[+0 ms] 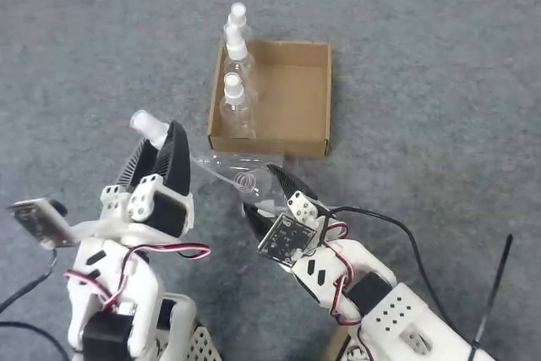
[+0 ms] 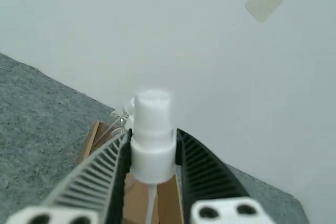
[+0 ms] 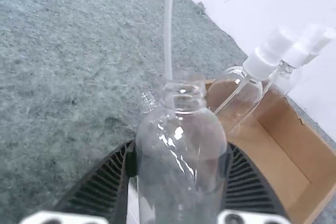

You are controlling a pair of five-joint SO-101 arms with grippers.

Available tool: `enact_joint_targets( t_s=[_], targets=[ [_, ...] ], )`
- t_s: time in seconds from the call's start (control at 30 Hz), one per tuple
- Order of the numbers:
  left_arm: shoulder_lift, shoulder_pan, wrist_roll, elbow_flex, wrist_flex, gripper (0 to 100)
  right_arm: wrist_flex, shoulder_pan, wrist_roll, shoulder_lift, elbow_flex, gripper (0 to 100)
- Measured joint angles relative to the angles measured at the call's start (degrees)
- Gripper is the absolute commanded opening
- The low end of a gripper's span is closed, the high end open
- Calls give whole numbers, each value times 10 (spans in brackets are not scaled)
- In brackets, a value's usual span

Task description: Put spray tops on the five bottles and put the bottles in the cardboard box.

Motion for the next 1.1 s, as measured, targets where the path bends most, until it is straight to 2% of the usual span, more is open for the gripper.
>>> enact_joint_targets(
  t_s=[0.23,0.7,0.93,1.1],
  targets=[
    [0,62,-45,18,0,10,0,-1,-40,0,0,133],
    [0,69,-55,31,0,10,0,-1,-49,0,0,134],
    [0,116,-94,52,-2,10,0,-1,-49,0,0,134],
    [0,126,-110,76,-33,10,0,-1,-49,0,0,134]
  ],
)
